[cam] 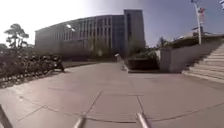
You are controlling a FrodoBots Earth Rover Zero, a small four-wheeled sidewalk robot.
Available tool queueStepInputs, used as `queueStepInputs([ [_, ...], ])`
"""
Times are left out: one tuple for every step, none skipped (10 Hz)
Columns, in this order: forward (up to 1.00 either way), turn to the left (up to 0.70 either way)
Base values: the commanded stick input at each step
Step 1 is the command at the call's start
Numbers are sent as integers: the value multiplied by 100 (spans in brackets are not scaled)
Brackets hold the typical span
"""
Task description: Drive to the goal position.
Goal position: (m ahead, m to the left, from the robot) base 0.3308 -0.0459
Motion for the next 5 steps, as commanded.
queueStepInputs([
  [100,0],
  [100,0],
  [100,0],
  [100,-40],
  [100,-40],
])
